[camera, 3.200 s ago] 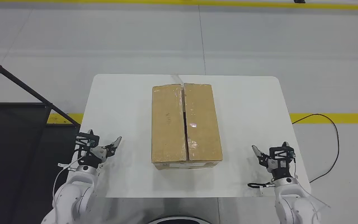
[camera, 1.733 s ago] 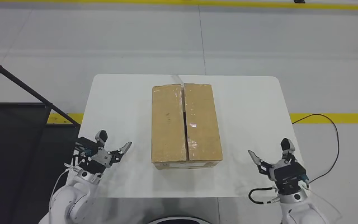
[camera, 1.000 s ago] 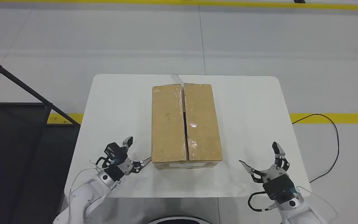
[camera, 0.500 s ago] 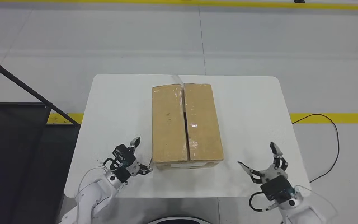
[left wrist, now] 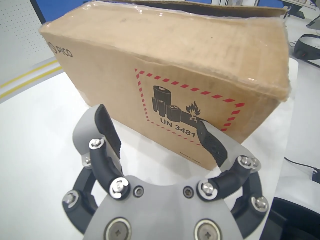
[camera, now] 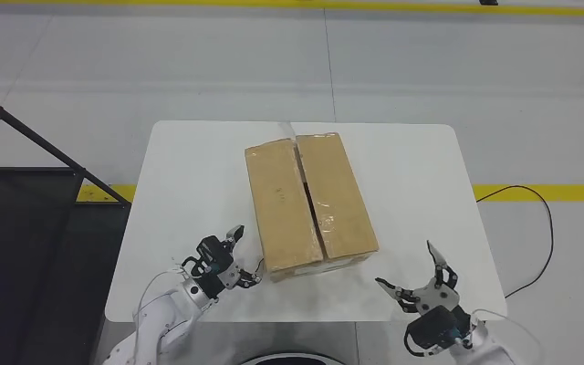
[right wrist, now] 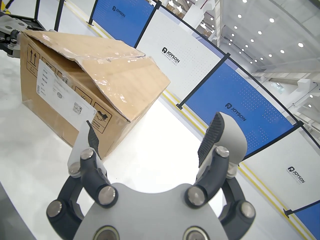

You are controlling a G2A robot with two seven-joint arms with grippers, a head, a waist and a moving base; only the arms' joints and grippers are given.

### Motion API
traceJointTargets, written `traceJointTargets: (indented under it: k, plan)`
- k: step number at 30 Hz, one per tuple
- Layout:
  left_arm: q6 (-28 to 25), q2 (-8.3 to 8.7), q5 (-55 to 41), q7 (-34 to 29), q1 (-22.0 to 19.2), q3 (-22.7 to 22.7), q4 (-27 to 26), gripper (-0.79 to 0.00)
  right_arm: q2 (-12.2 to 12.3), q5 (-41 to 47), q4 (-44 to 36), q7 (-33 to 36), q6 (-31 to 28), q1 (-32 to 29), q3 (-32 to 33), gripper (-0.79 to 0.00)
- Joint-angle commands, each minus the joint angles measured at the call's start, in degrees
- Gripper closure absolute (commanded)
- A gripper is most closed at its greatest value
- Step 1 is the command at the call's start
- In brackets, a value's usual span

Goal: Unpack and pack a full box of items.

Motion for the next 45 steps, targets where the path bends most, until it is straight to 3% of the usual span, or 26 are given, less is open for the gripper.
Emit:
traceJointTargets:
  k: [1,7,19,45]
  plan:
    - [-0.31,0.01,-0.12,-0.04,-0.11,0.35,-0.3,-0.785,-0.1,0.1,0.22,2.5,-0.08,0.44,-1.19,-0.785]
    - [-0.01,0.19,-0.7,0.73,0.45,-0.51,-0.58,-0.785,-0.46,2.8,2.67,7.62,0.27,3.47,-4.3,-0.785]
    - [-0.52,0.9,-3.79,1.23,2.47,-5.89,0.02,-0.785,-1.27,4.5,6.34,12.38,7.13,8.85,-7.77,-0.785]
    - [-0.36,0.88,-2.68,-0.05,0.81,-2.41,1.02,-0.785,-2.21,8.82,10.12,14.15,9.74,16.44,-10.58,-0.785]
